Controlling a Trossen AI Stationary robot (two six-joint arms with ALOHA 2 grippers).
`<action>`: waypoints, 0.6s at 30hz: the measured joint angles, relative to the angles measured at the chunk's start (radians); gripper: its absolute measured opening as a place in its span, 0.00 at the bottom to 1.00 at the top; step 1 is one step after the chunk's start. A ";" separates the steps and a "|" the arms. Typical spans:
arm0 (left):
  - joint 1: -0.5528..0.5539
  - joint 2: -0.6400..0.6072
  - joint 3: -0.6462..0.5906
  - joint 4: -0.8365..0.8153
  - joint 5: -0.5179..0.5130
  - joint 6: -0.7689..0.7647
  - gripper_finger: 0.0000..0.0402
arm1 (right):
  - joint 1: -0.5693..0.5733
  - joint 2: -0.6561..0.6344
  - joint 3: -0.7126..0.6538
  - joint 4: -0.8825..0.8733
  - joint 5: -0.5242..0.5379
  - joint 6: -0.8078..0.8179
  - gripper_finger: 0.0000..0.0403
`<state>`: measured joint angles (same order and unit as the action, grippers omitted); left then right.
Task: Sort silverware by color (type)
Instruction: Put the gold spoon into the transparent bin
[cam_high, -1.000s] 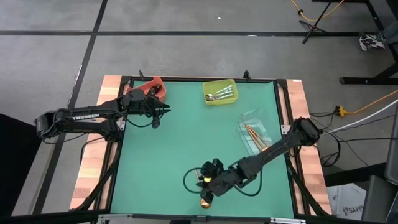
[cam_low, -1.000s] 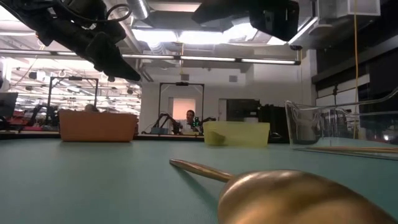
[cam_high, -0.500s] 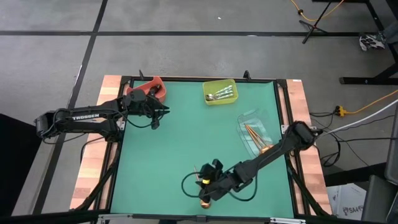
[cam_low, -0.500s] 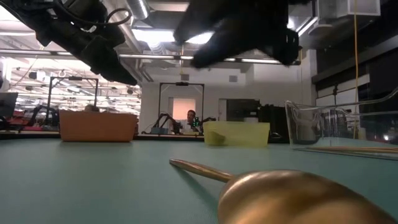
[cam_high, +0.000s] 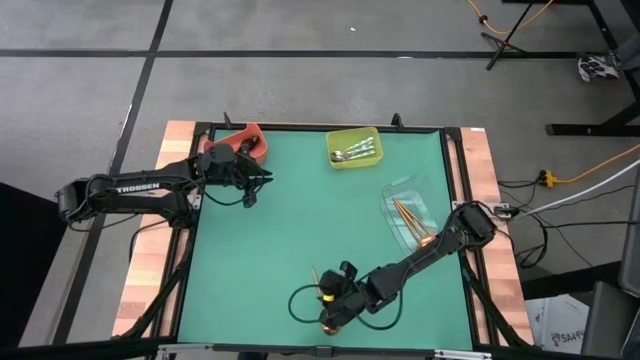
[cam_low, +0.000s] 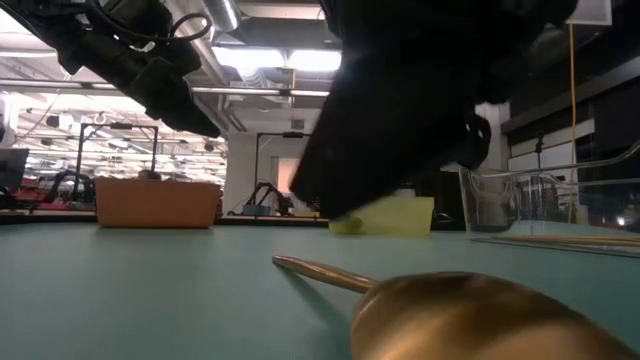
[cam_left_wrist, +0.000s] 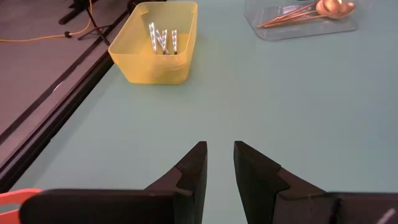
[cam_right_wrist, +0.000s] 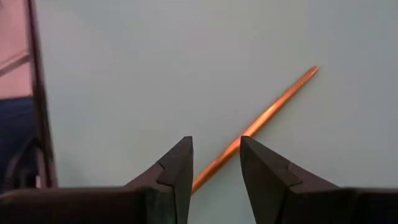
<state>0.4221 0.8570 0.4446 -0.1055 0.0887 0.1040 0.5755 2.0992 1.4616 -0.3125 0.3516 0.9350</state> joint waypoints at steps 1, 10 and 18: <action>0.000 0.000 0.000 0.000 0.000 0.000 0.18 | 0.000 0.006 0.000 -0.003 -0.007 0.000 0.31; 0.000 0.000 0.000 0.001 -0.001 0.000 0.18 | 0.000 0.034 -0.002 0.002 -0.058 -0.018 0.31; 0.000 0.000 0.000 0.000 -0.002 0.000 0.18 | 0.000 0.061 0.000 0.017 -0.060 -0.039 0.31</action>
<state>0.4221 0.8574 0.4450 -0.1055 0.0872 0.1044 0.5755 2.1597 1.4620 -0.2952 0.2911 0.8960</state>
